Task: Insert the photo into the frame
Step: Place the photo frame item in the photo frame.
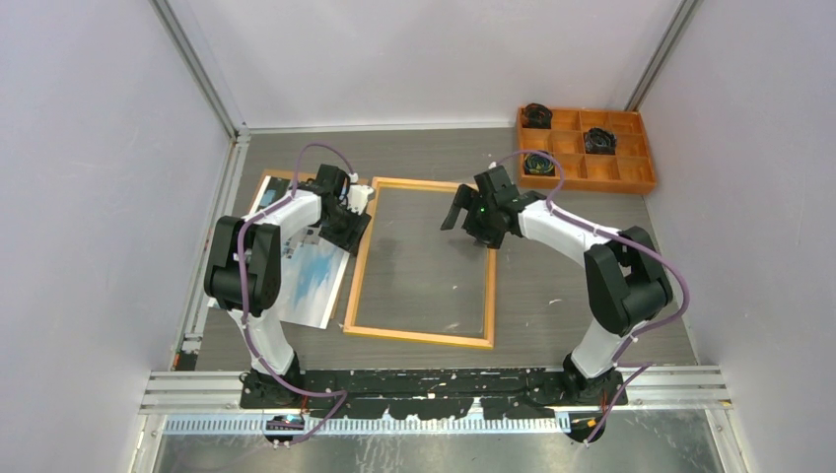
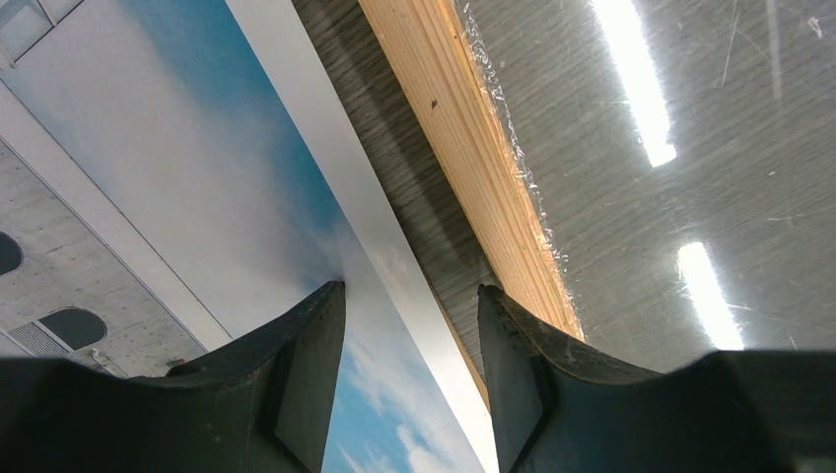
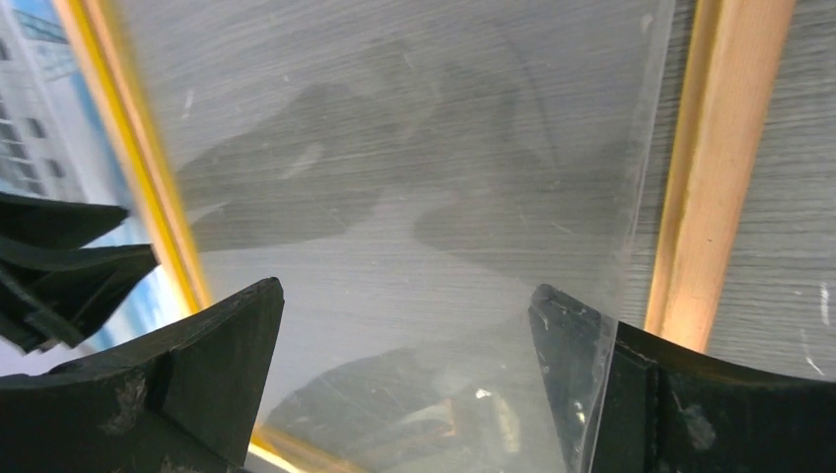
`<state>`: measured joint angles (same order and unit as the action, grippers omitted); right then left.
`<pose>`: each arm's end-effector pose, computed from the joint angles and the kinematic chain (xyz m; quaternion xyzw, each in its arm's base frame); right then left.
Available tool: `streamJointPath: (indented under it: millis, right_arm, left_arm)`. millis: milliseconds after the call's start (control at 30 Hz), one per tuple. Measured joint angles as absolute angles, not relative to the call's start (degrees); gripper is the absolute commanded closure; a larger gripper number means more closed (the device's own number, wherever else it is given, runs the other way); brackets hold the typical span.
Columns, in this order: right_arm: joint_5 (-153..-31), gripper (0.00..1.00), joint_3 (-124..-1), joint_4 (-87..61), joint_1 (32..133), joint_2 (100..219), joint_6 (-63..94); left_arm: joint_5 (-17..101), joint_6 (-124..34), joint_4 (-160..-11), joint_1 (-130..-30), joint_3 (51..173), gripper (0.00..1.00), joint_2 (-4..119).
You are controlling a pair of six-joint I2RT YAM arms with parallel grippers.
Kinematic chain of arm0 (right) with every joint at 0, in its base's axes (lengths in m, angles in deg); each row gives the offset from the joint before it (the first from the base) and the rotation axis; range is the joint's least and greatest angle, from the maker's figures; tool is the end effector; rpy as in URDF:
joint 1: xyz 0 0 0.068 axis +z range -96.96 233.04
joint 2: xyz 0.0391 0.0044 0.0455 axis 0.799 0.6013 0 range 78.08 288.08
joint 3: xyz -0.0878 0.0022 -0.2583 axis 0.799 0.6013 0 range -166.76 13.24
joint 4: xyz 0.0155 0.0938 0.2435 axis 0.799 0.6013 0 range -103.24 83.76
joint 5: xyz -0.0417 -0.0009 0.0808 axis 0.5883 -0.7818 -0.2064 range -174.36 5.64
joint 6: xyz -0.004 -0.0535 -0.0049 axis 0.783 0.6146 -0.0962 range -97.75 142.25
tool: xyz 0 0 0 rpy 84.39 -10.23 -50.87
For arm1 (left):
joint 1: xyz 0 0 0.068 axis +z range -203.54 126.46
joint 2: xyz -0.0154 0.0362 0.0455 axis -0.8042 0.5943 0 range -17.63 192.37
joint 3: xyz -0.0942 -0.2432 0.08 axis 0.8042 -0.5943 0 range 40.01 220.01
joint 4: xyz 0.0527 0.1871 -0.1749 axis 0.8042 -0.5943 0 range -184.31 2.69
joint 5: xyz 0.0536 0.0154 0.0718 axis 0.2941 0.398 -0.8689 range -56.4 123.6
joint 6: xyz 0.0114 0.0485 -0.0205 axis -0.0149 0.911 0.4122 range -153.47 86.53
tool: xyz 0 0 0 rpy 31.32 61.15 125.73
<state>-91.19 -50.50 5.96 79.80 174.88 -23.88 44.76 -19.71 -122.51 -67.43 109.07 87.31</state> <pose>0.3162 0.1642 0.2059 0.1398 0.9343 0.2372 0.2263 0.3449 -0.0925 0.1705 0.2502 0.9495 -0.0961 0.1634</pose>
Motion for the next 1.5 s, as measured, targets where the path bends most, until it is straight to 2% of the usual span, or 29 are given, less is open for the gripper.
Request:
streamJointPath:
  millis: [233, 467, 1500]
  right_arm:
    - [-82.0, 0.0, -54.5, 14.1, 82.6, 176.5, -21.4]
    - [-77.9, 0.0, -55.9, 17.6, 83.0, 176.6, -20.3]
    - [-76.6, 0.0, -57.7, 19.4, 82.9, 181.2, -18.5]
  left_arm:
    - [44.8, -19.7, -122.5, -67.4, 109.1, 0.46, 87.3]
    - [44.8, -19.7, -122.5, -67.4, 109.1, 0.47, 87.3]
    - [44.7, -19.5, -122.6, -67.4, 109.1, 0.47, 87.3]
